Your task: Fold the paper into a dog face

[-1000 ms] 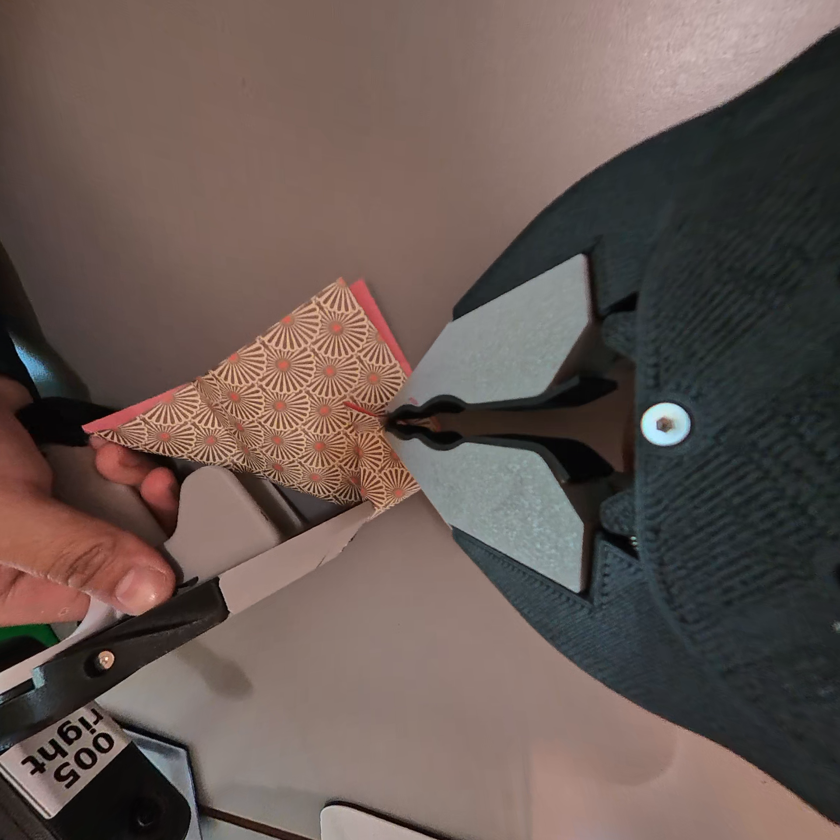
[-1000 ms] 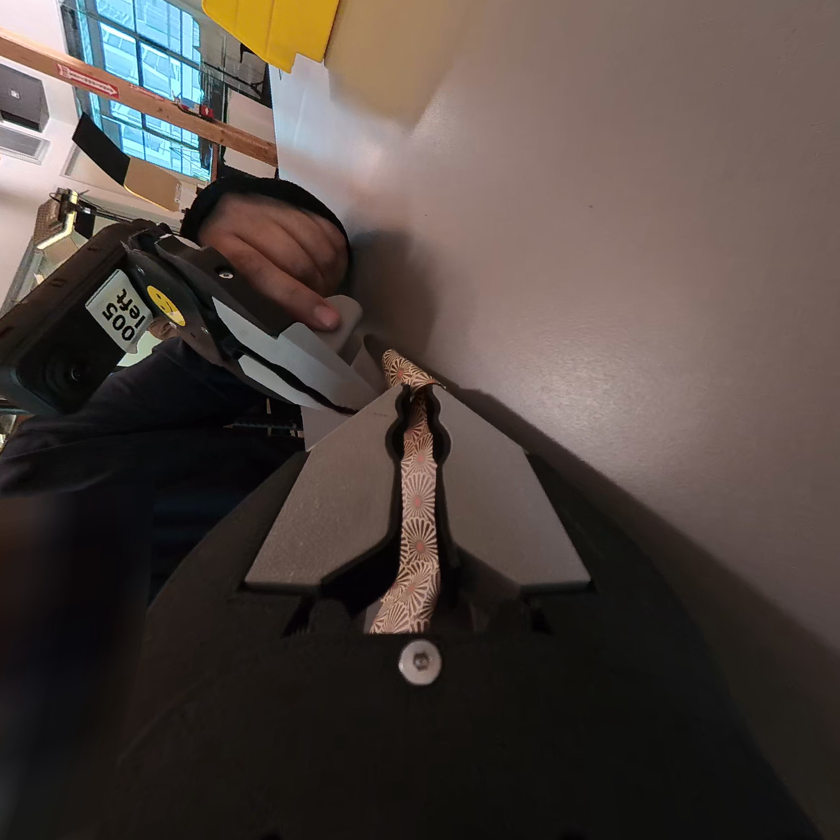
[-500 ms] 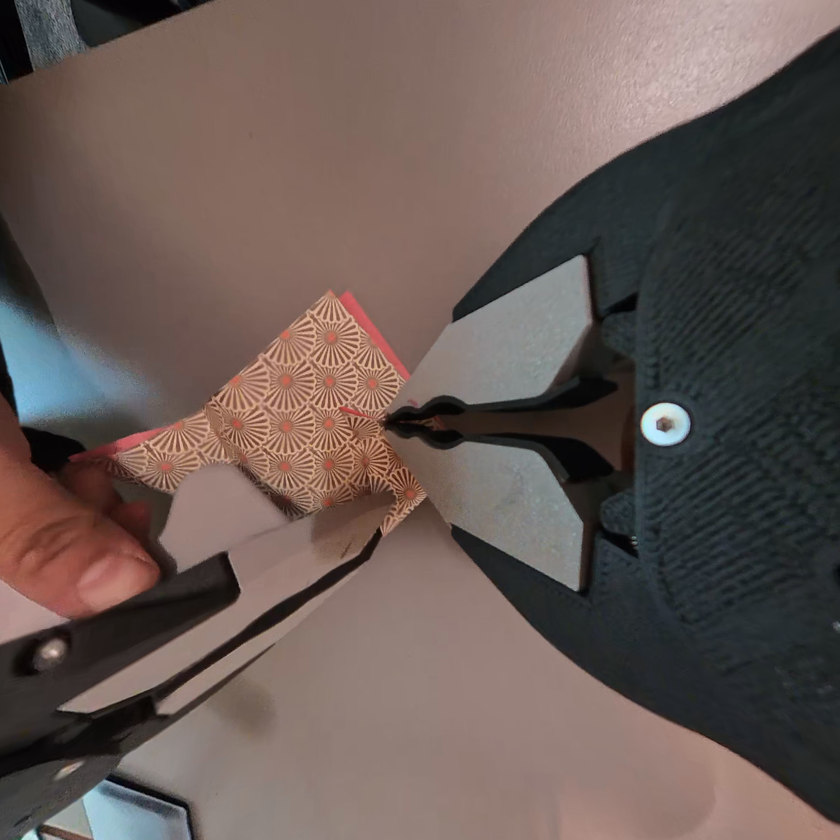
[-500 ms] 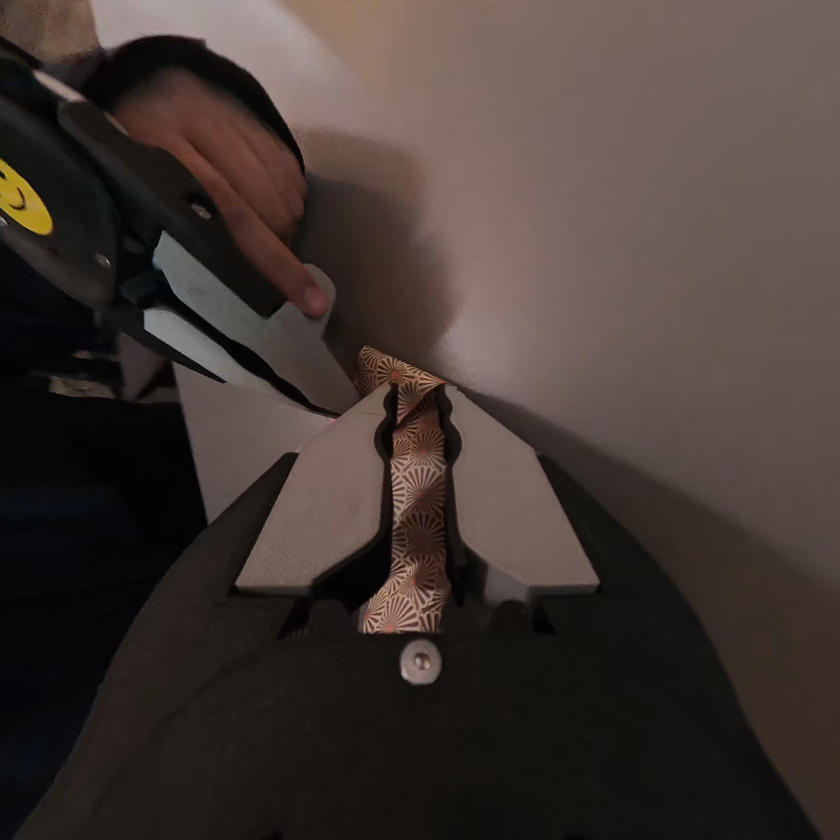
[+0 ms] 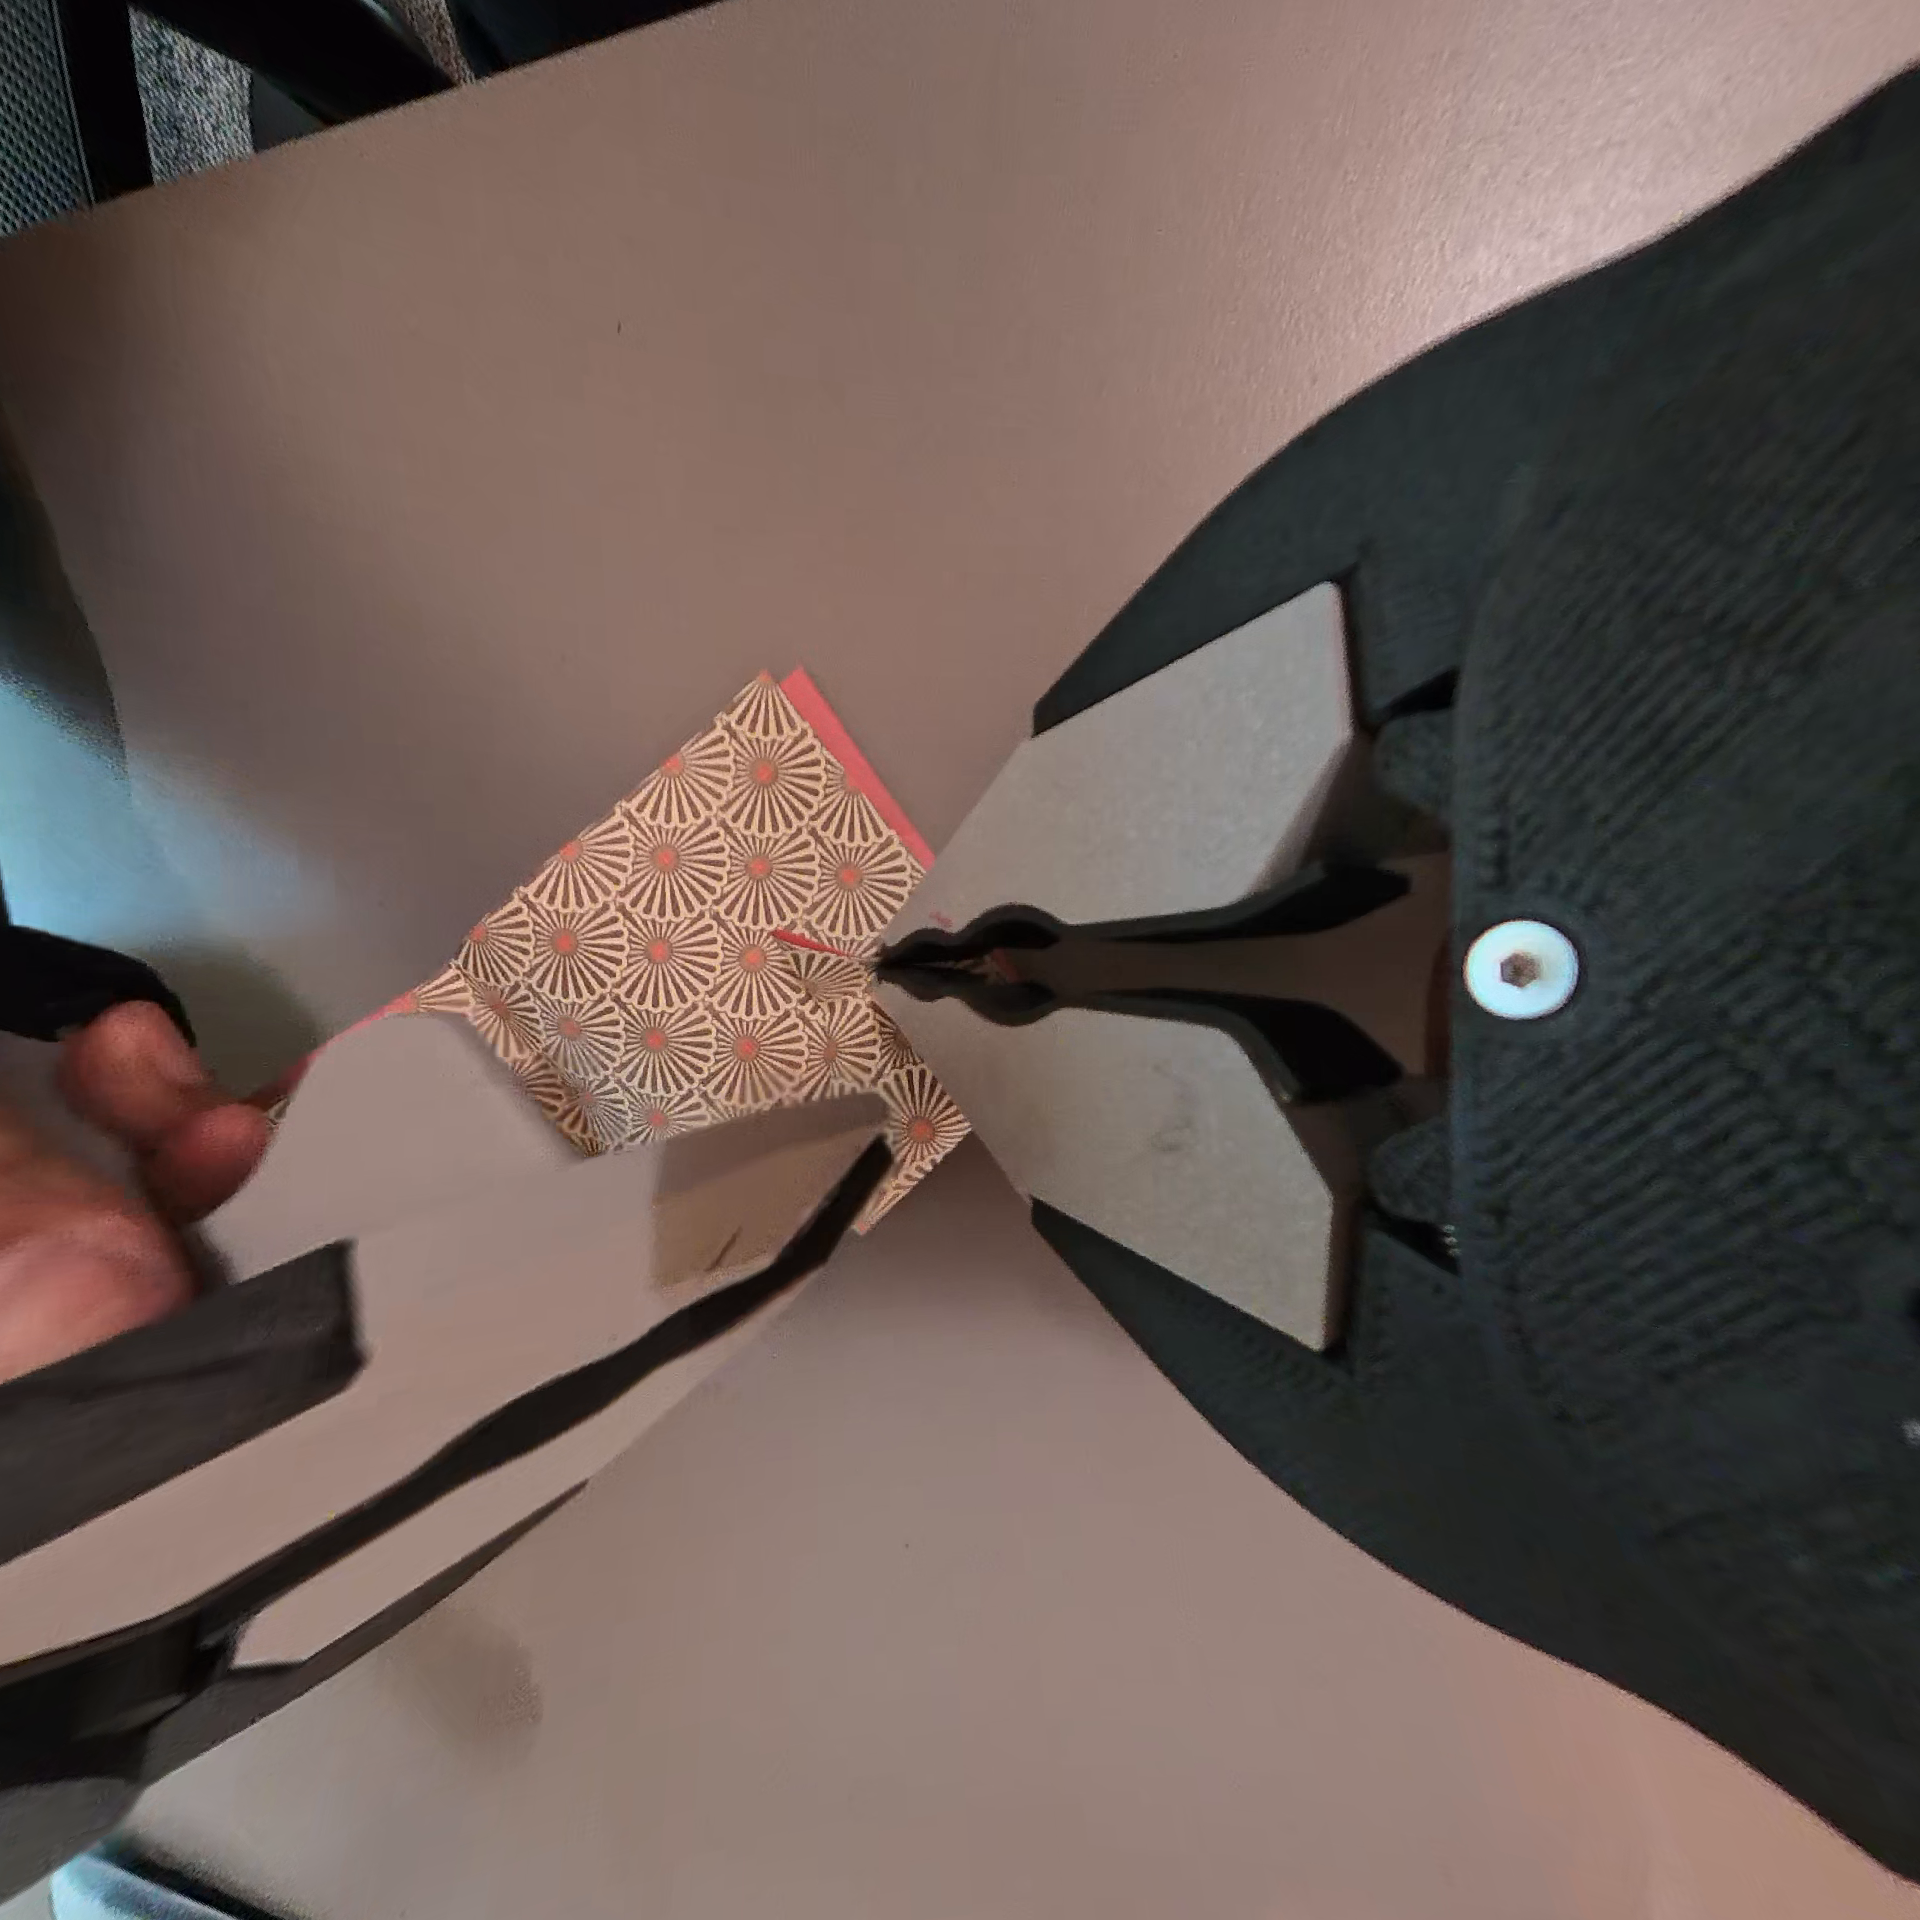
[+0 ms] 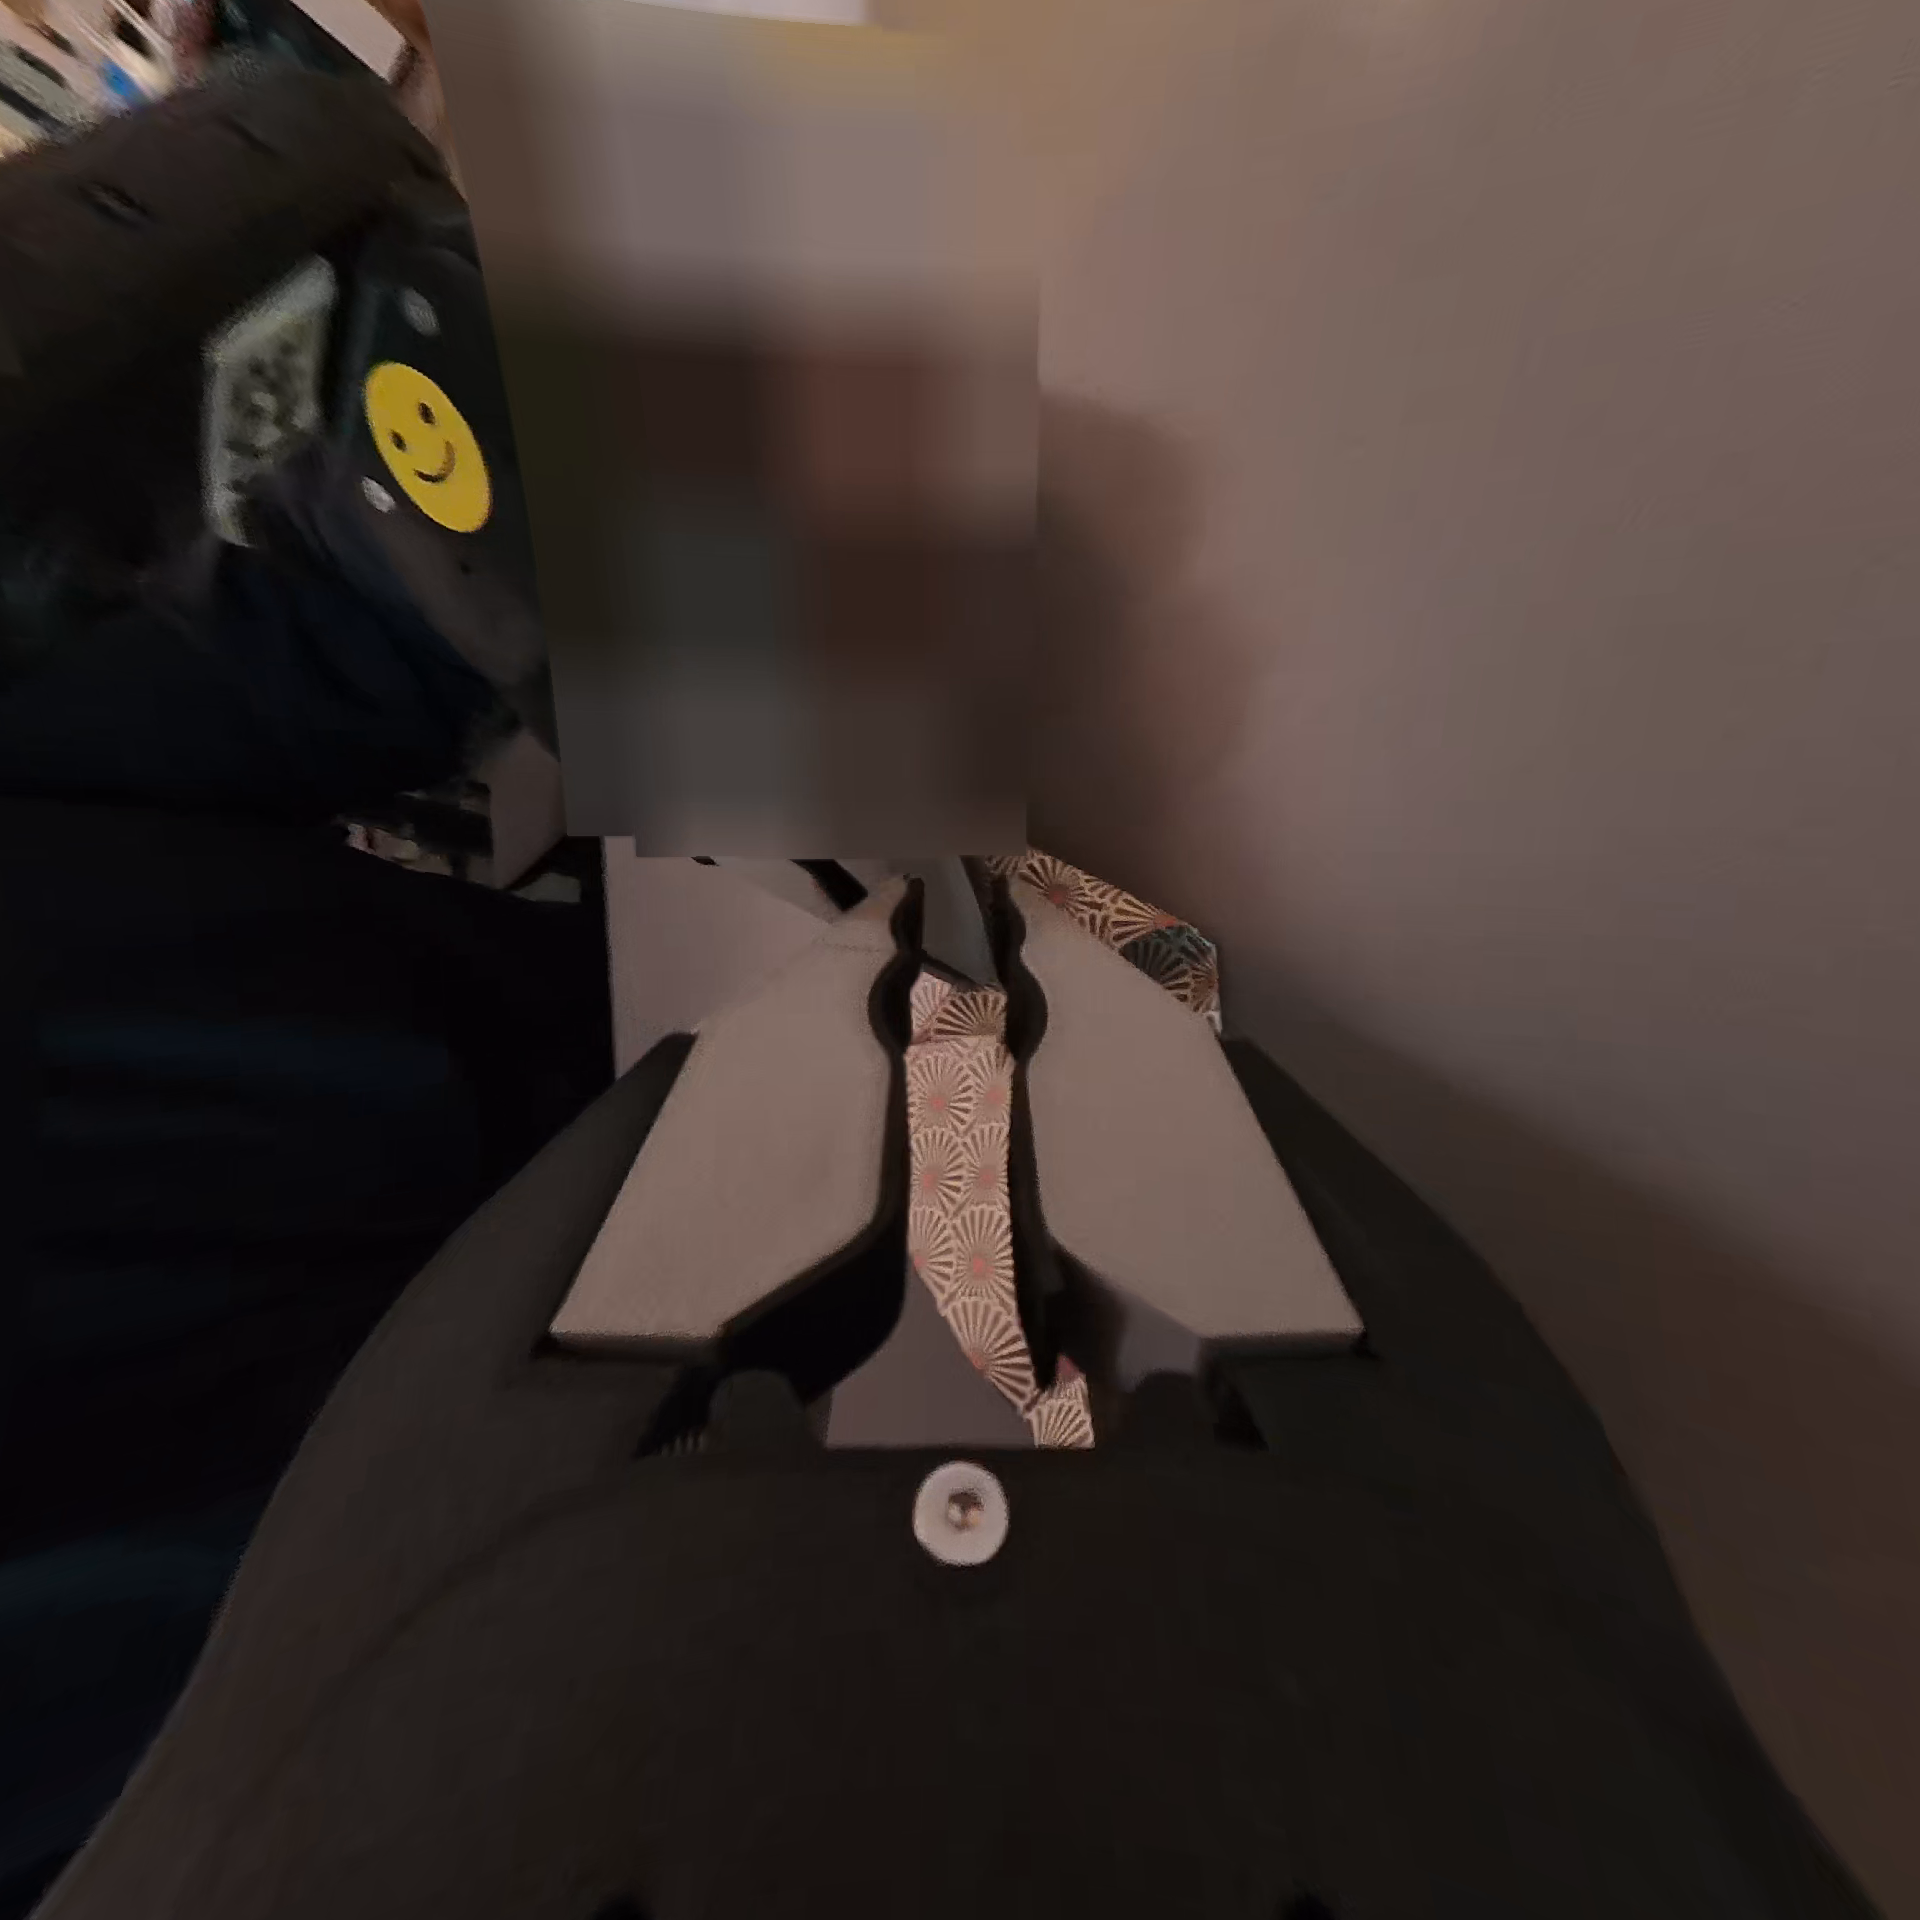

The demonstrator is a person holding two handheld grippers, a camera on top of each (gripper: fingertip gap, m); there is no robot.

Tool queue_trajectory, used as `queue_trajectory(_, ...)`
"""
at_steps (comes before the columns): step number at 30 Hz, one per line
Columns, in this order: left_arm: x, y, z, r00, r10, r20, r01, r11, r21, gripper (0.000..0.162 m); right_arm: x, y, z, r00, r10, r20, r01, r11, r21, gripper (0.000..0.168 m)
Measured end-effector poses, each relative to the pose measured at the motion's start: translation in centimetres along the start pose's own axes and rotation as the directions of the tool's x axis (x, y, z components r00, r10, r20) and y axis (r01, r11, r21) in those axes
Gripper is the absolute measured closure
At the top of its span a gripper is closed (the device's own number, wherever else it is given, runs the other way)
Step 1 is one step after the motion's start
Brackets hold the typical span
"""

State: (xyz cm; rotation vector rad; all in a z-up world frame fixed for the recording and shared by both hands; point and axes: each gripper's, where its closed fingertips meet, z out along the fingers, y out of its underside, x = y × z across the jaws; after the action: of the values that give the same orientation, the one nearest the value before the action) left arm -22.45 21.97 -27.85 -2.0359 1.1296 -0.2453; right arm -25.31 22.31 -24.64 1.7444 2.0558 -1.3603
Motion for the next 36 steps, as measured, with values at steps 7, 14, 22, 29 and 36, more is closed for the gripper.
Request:
queue_trajectory(7,0.0,0.0,0.0,1.000,0.012,0.011,-0.012,1.000,0.005,0.162,1.5,2.2,1.7,0.999,0.029,-0.045,-0.035,0.991,-0.127,0.168)
queue_trajectory(14,0.5,-0.7,-0.8,1.000,0.007,-0.015,-0.006,0.999,0.051,0.162,1.3,2.3,1.7,0.994,0.101,0.034,-0.096,0.989,-0.110,0.168)
queue_trajectory(22,-2.9,-1.6,-3.5,0.981,-0.190,0.037,0.181,0.967,0.178,0.162,1.2,2.4,1.7,0.993,0.105,0.043,-0.100,0.989,-0.113,0.168)
queue_trajectory(29,-2.5,0.9,-0.8,0.989,-0.121,0.085,0.121,0.993,0.004,0.162,1.1,2.6,1.7,0.993,0.104,0.048,-0.097,0.988,-0.123,0.168)
queue_trajectory(36,-1.7,1.2,-0.8,0.994,-0.095,0.049,0.096,0.995,-0.009,0.162,1.0,2.7,1.7,0.993,0.107,0.055,-0.100,0.987,-0.123,0.168)
